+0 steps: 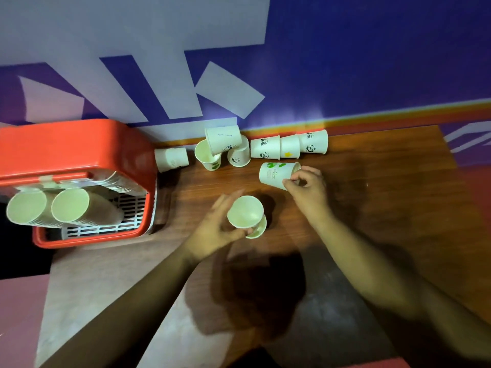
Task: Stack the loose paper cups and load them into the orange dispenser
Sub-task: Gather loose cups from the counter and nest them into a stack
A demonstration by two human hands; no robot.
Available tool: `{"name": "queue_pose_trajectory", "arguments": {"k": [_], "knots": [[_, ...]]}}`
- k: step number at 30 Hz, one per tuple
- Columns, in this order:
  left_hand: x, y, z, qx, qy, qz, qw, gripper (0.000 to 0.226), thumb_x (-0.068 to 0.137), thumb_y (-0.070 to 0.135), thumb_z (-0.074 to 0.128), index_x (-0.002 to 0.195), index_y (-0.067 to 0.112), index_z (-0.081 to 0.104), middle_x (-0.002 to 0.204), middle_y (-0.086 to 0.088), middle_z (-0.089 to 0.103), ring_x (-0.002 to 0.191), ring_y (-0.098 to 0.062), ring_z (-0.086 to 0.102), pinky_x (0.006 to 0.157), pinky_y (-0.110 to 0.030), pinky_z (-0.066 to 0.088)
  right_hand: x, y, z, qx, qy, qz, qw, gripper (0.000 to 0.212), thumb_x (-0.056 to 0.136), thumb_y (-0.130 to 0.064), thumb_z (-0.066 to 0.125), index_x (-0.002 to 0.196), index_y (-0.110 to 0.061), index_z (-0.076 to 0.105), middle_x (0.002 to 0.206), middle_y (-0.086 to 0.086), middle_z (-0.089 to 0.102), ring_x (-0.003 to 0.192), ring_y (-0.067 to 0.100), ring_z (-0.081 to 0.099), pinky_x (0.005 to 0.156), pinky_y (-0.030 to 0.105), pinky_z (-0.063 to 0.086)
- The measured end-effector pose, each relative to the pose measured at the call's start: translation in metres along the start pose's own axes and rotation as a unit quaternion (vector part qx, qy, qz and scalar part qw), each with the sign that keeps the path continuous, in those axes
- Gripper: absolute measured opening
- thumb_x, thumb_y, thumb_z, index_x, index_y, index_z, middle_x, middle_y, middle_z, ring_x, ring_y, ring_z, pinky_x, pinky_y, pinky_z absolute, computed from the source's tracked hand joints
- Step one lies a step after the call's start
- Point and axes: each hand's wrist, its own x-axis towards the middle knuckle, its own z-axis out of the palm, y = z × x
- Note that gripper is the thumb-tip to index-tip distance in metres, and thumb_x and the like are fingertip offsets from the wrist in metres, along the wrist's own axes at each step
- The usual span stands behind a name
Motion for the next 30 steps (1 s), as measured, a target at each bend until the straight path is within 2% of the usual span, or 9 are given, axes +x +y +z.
{"name": "queue_pose_trajectory", "arguments": {"k": [2,5,8,12,19,21,24,27,30], "knots": [[0.003,-0.006,0.007,0.031,-0.006,-0.001,0.999,0.082,0.074,0.033,0.082,0.146,0.024,0.043,0.128,0.005,0.049,0.123,-0.001,0.046,0.109,-0.019,0.036,-0.005,-0.001,-0.005,0.017,-0.014,-0.015,1.000,0.017,0.078,-0.010,0.073,0.068,-0.015,0.060,0.118,0.007,0.053,0.103,0.010,0.054,0.087,0.022,0.042],[0.008,-0.017,0.018,0.105,0.007,-0.018,0.994,0.083,0.072,0.028,0.086,0.144,0.016,0.045,0.131,-0.001,0.050,0.124,-0.013,0.047,0.108,-0.037,0.041,-0.014,0.001,-0.010,0.034,-0.043,-0.023,0.998,0.022,0.079,-0.011,0.071,0.065,-0.021,0.057,0.116,0.007,0.056,0.106,0.013,0.058,0.087,0.028,0.048],[0.007,-0.024,0.029,0.168,0.000,-0.034,0.985,0.090,0.073,0.035,0.086,0.149,0.018,0.041,0.134,-0.001,0.050,0.127,-0.020,0.045,0.108,-0.040,0.040,-0.025,0.002,-0.016,0.076,-0.056,-0.015,0.995,0.015,0.080,-0.014,0.071,0.093,-0.017,0.063,0.115,0.001,0.058,0.105,0.011,0.060,0.083,0.024,0.053],[0.003,-0.028,0.038,0.135,-0.038,-0.065,0.988,0.091,0.080,0.042,0.080,0.155,0.030,0.029,0.142,0.005,0.044,0.135,-0.015,0.037,0.113,-0.032,0.032,-0.042,-0.005,-0.028,0.123,-0.096,0.003,0.988,0.066,0.082,-0.015,0.075,0.138,-0.020,0.040,0.118,-0.012,0.052,0.100,-0.001,0.055,0.073,0.010,0.048],[-0.004,-0.033,0.032,0.068,-0.049,-0.124,0.989,0.118,0.066,0.056,0.085,0.158,0.031,0.015,0.161,0.006,0.029,0.147,-0.014,0.030,0.120,-0.042,0.030,-0.056,-0.009,-0.036,0.102,-0.179,-0.050,0.977,0.082,0.075,-0.032,0.082,0.144,-0.027,0.036,0.124,-0.015,0.055,0.107,-0.003,0.054,0.086,0.017,0.047],[-0.009,-0.037,0.019,0.097,-0.048,-0.134,0.985,0.109,0.068,0.055,0.082,0.156,0.027,0.024,0.157,0.001,0.034,0.146,-0.018,0.031,0.119,-0.045,0.032,-0.058,-0.011,-0.034,0.089,-0.203,-0.068,0.973,0.082,0.074,-0.032,0.082,0.143,-0.029,0.037,0.123,-0.018,0.054,0.106,-0.006,0.053,0.087,0.016,0.047],[-0.016,-0.046,-0.013,0.166,-0.005,-0.139,0.976,0.085,0.074,0.054,0.074,0.146,0.023,0.043,0.142,-0.004,0.048,0.135,-0.024,0.045,0.108,-0.048,0.044,-0.063,-0.009,-0.022,0.019,-0.236,-0.098,0.967,0.088,0.070,-0.042,0.083,0.142,-0.037,0.033,0.131,-0.017,0.051,0.116,0.005,0.050,0.099,0.030,0.044],[-0.018,-0.044,-0.044,0.188,0.062,-0.137,0.971,0.056,0.085,0.029,0.075,0.135,0.021,0.053,0.128,-0.001,0.053,0.120,-0.022,0.054,0.099,-0.044,0.050,-0.070,-0.005,-0.006,-0.086,-0.239,-0.177,0.951,0.091,0.069,-0.044,0.082,0.144,-0.029,0.035,0.139,-0.008,0.049,0.127,0.014,0.044,0.107,0.035,0.038],[-0.011,-0.041,-0.067,0.219,0.134,-0.141,0.956,0.049,0.086,0.019,0.075,0.131,0.013,0.056,0.122,-0.007,0.057,0.112,-0.023,0.056,0.096,-0.038,0.048,-0.077,0.002,0.010,-0.224,-0.223,-0.263,0.911,0.091,0.071,-0.048,0.078,0.147,-0.022,0.036,0.142,-0.004,0.048,0.131,0.019,0.040,0.109,0.035,0.031]]}}
